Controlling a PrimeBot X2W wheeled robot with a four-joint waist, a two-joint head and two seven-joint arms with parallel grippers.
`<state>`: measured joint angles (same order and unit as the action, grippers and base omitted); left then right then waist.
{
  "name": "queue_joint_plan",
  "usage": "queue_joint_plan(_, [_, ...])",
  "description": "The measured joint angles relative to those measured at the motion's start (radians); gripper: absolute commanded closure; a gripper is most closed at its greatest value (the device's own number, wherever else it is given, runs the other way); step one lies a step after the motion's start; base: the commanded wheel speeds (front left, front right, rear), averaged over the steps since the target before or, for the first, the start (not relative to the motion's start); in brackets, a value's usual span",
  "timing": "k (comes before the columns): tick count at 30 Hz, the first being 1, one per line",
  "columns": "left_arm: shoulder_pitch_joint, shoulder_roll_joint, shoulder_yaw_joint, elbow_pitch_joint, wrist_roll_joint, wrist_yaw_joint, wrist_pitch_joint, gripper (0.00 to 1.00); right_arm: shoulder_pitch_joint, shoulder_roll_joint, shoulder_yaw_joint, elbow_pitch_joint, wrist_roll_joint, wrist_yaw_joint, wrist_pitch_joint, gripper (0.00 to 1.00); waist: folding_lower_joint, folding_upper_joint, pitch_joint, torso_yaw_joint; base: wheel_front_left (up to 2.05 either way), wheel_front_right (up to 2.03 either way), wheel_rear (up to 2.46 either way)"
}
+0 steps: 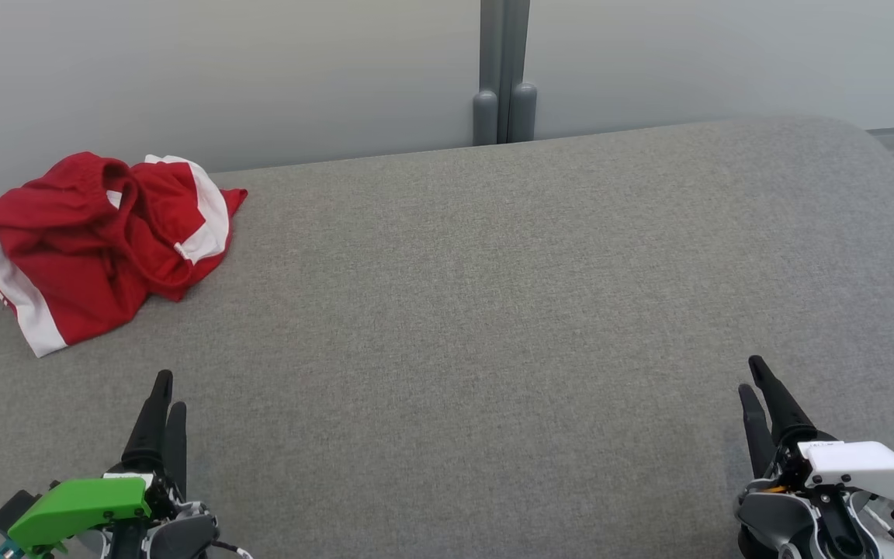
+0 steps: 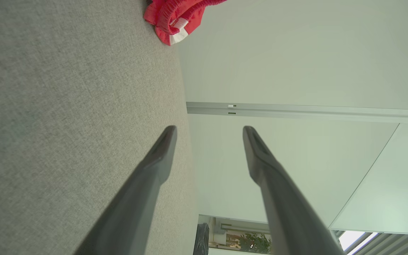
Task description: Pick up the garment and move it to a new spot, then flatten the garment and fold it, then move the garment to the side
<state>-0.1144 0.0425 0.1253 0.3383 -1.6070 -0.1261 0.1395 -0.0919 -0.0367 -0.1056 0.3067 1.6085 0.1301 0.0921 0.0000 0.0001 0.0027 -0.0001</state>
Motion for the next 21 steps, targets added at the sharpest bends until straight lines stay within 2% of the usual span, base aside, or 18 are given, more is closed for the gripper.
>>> queue_joint_plan(12, [0.021,-0.001,-0.044,-0.023,0.043,0.000,-0.061,0.00,0.026,0.001,0.010,-0.025,-0.053,-0.001,-0.052,0.00,0.0000,0.0000,-0.001,0.001,0.00,0.00,0.00])
queue_joint_plan(21, [0.028,-0.001,-0.066,-0.063,0.144,0.004,-0.103,0.00,0.038,0.000,0.010,-0.077,-0.187,-0.001,-0.090,0.00,0.0000,0.0000,-0.005,0.002,0.00,0.00,0.00])
